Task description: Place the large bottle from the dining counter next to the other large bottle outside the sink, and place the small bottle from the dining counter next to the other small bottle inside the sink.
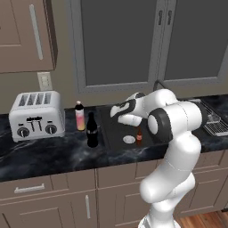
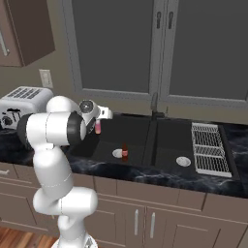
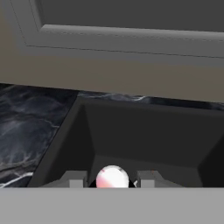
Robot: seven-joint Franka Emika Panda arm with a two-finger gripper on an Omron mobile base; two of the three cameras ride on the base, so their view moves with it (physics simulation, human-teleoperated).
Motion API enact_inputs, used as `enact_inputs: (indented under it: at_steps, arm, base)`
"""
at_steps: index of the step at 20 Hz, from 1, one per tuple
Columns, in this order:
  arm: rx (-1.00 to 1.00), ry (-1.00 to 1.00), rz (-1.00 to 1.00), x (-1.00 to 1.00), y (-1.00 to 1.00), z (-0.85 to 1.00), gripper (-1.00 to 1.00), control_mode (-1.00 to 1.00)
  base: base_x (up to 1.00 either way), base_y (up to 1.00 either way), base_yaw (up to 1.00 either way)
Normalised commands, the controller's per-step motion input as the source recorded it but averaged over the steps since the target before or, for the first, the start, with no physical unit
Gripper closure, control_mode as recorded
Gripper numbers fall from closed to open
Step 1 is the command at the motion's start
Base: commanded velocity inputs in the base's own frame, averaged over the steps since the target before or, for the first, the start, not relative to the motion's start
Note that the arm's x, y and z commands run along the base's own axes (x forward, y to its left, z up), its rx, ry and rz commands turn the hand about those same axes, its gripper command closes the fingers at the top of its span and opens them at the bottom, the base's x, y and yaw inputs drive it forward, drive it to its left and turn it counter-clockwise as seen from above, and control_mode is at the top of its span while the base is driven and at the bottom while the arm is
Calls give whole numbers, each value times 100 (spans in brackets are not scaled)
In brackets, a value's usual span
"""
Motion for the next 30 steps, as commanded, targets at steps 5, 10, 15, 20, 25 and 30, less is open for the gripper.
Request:
enact_inputs:
  at_steps: [5,10,15,20,25,30]
  arm:
    - [0,0,0,0,0,0,100,100]
    - [0,0,0,0,0,0,100,100]
    - [0,0,0,0,0,0,100,100]
    - [0,0,0,0,0,0,100,100]
    - [0,0,0,0,0,0,100,100]
    - [0,0,0,0,0,0,100,100]
  base:
    - [26,0,0]
    - [23,0,0]
    - [34,0,0]
    - [34,0,0]
    - [12,0,0]
    - [1,0,0]
